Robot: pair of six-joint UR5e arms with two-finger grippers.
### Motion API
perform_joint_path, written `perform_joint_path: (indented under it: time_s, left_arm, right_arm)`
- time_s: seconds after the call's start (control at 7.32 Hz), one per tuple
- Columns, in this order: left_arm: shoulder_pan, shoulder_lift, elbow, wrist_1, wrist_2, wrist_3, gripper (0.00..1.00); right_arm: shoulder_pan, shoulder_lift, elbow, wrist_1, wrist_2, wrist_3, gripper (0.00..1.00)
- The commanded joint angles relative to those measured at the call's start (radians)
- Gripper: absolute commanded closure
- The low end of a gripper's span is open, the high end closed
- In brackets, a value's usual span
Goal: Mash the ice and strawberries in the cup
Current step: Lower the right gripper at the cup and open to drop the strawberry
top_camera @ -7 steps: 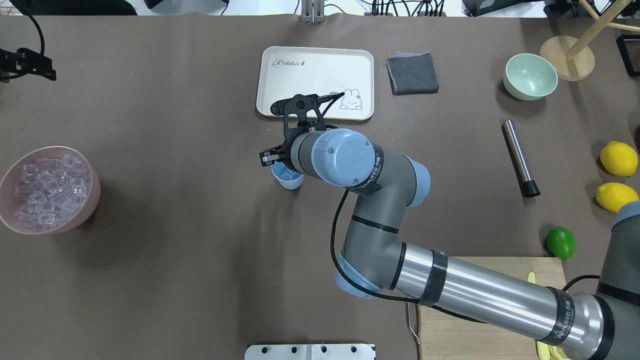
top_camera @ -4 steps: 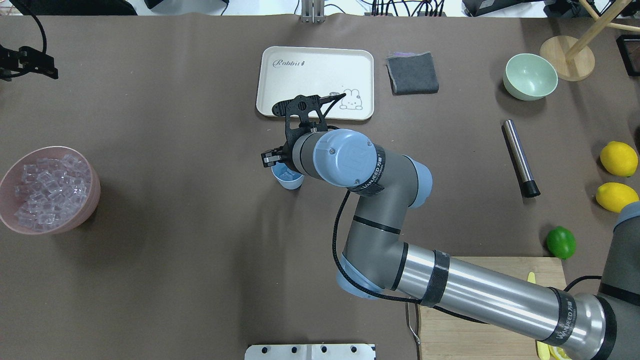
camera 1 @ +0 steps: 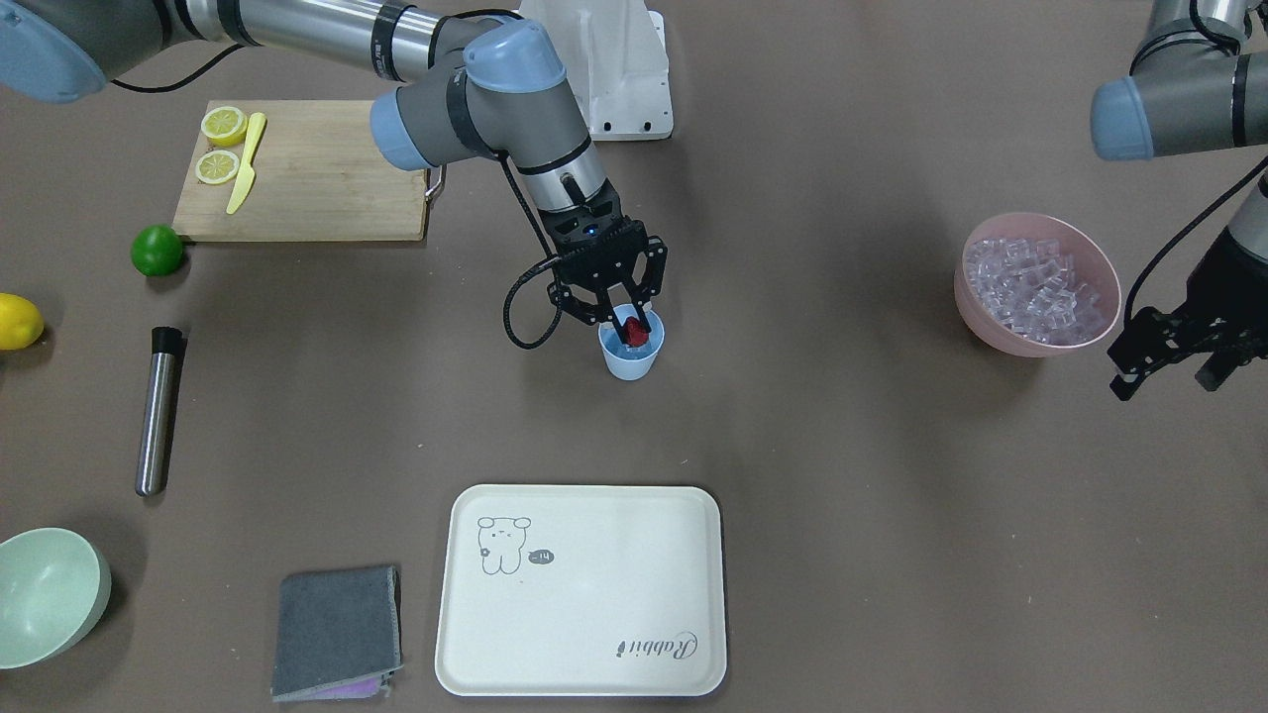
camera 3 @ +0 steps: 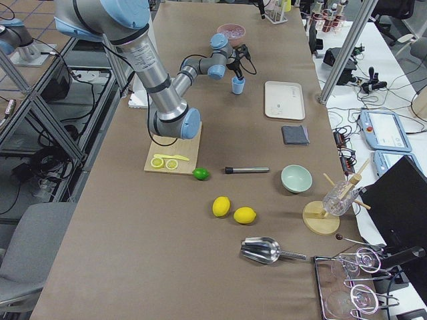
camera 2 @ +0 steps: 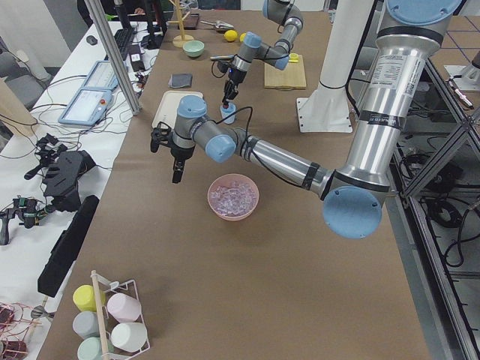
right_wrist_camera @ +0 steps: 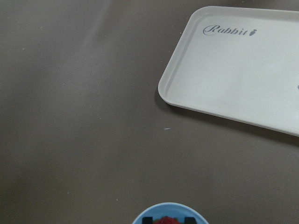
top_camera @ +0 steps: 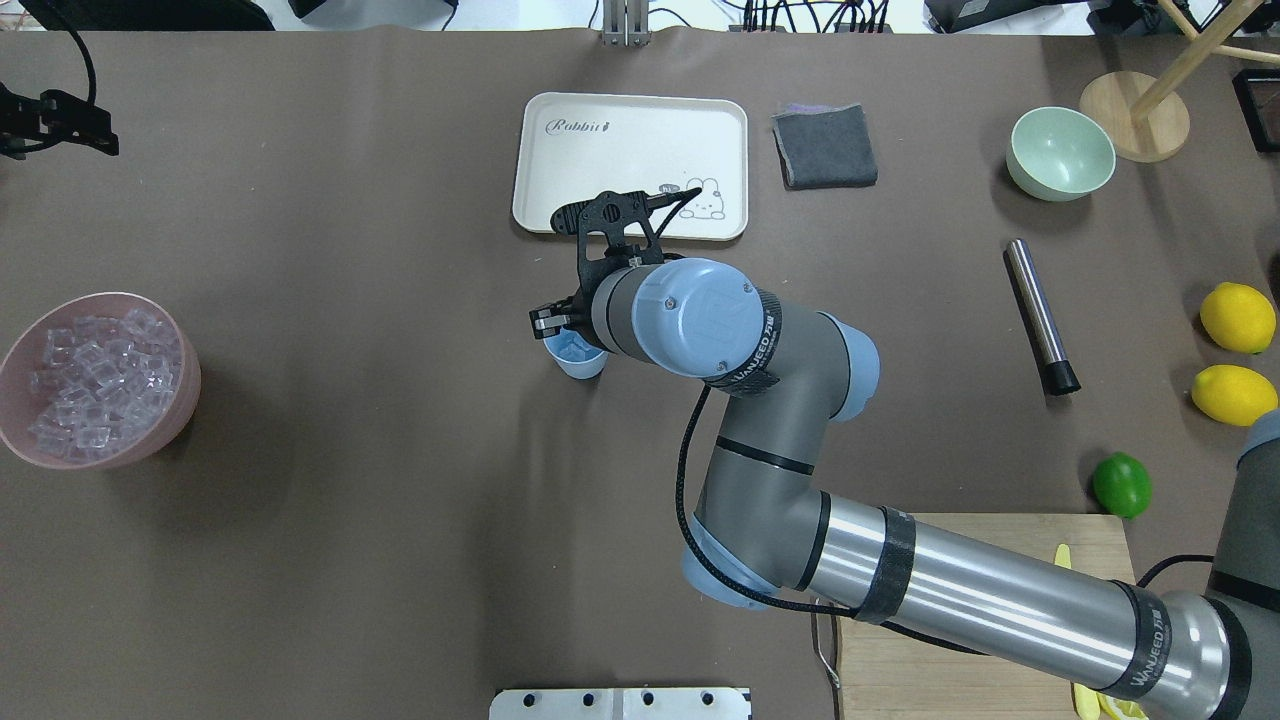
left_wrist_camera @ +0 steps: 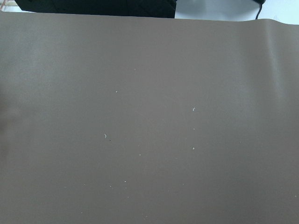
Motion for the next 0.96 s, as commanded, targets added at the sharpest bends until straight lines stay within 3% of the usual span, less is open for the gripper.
perform_joint_path:
  time_s: [0.0, 0.27, 0.41, 0.55, 0.82]
  left_arm:
    - [0.000, 0.001, 0.000, 0.000, 0.000, -0.001, 0.03]
    - [0.000, 0.003, -0.001, 0.000, 0.000, -0.001, 0.03]
    - [0.000, 0.003, 0.000, 0.000, 0.000, -0.001, 0.03]
    - [0.000, 0.003, -0.001, 0.000, 0.000, -0.001, 0.03]
    - [0.002, 0.003, 0.000, -0.003, 0.000, 0.001, 0.03]
  right_arm:
    - [-0.016, -0.001, -0.003, -0.002, -0.011, 0.009, 0.01]
    - [-0.018, 0.011, 0.006, -0.037, -0.009, 0.066, 0.00]
    - [0.006, 0.019, 0.055, -0.156, -0.002, 0.068, 0.00]
    - [0.072, 0.019, 0.110, -0.287, 0.053, 0.066, 0.00]
    - [0.271, 0.002, 0.132, -0.463, 0.301, -0.019, 0.00]
